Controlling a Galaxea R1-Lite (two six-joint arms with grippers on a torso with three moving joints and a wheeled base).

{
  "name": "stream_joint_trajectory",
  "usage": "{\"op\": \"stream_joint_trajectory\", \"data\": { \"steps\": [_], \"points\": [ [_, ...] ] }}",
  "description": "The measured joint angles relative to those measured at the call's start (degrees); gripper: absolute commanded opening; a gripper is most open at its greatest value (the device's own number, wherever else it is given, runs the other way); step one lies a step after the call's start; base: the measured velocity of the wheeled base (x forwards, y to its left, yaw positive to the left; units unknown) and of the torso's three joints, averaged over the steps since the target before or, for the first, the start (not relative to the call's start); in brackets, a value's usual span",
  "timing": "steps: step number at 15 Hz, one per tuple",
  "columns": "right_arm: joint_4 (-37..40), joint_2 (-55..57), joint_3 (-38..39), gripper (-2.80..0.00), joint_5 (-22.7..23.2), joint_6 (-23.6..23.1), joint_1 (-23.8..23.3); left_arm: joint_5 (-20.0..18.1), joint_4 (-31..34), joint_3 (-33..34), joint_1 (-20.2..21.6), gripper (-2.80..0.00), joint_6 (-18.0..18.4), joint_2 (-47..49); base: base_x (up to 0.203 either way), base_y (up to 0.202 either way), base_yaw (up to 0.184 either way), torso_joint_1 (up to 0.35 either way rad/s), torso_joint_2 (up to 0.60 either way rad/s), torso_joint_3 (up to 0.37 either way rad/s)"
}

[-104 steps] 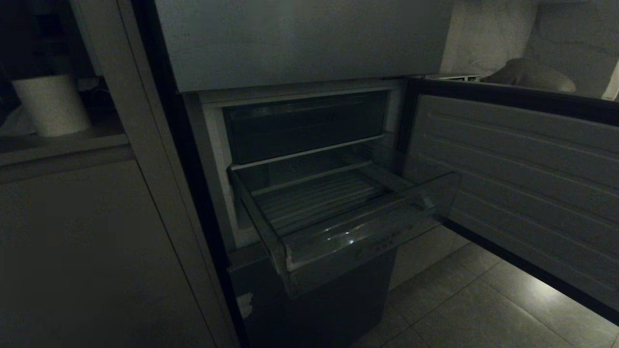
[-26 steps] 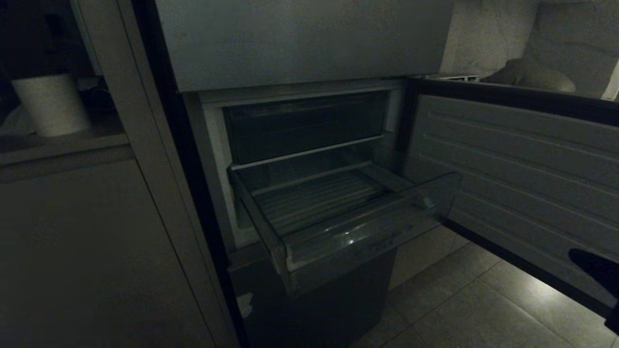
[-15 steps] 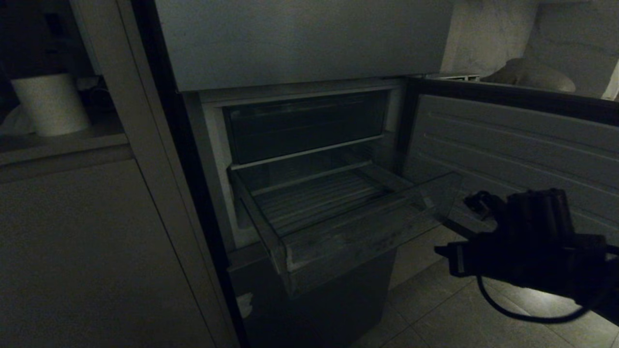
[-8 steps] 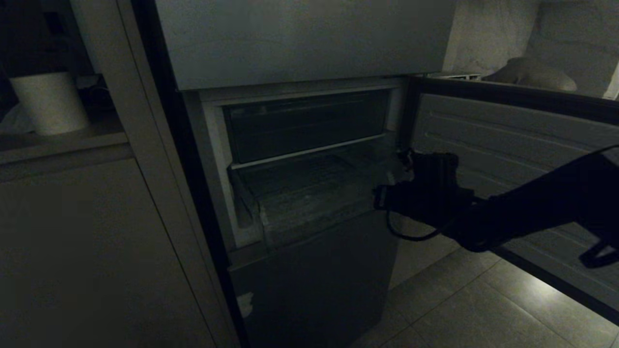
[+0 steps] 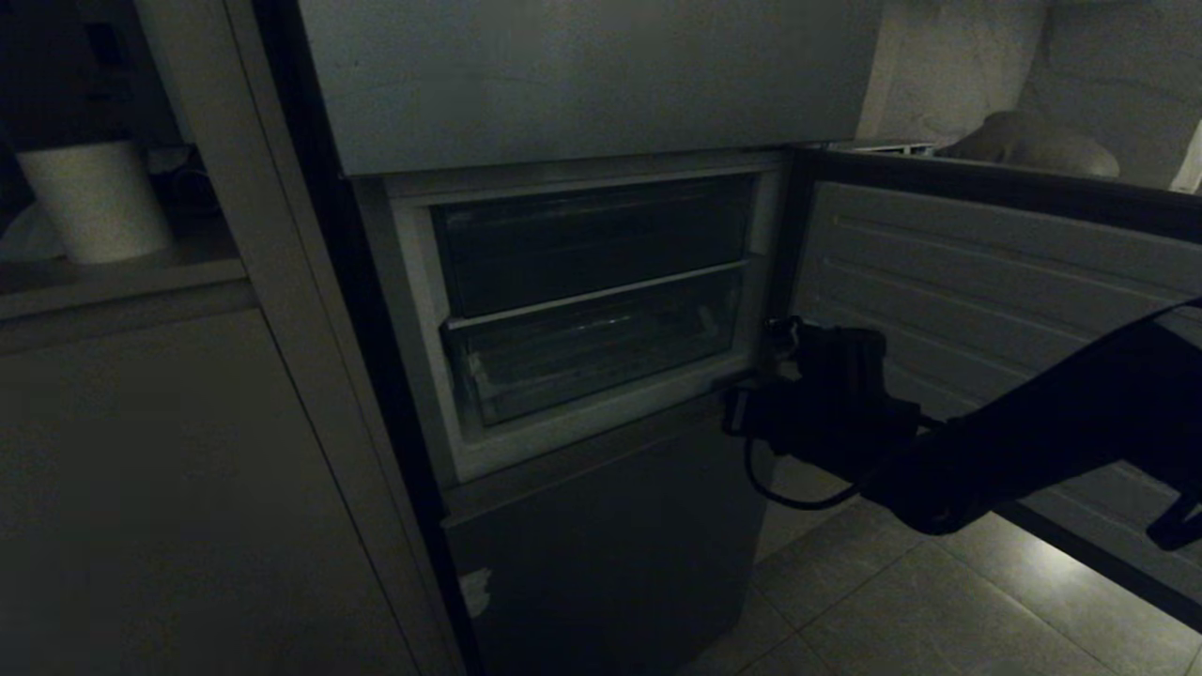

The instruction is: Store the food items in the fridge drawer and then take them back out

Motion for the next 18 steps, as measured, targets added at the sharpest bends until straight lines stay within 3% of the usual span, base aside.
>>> {"op": "stream_joint_trajectory", "data": {
  "steps": [3,8,13,15,18],
  "points": [
    [-1.6,-4.0,6.5,-2.80,-0.1,-1.5,1.2,0.0,0.0,0.0,0.0,-2.80,0.0,0.0,0.000,0.000,0.000,0.000,0.00,0.000],
    [-1.8,-20.7,27.0,-2.80,-0.8,-2.3,4.8,0.0,0.0,0.0,0.0,-2.80,0.0,0.0,0.000,0.000,0.000,0.000,0.00,0.000],
    [-1.2,-45.0,50.5,-2.80,-8.0,-3.4,5.0,0.0,0.0,0.0,0.0,-2.80,0.0,0.0,0.000,0.000,0.000,0.000,0.00,0.000],
    [2.3,-54.4,57.6,-2.80,-9.6,-4.1,4.9,0.0,0.0,0.0,0.0,-2.80,0.0,0.0,0.000,0.000,0.000,0.000,0.00,0.000],
    [13.7,-70.0,59.7,-2.80,-10.2,-4.8,4.9,0.0,0.0,0.0,0.0,-2.80,0.0,0.0,0.000,0.000,0.000,0.000,0.00,0.000]
  ]
}}
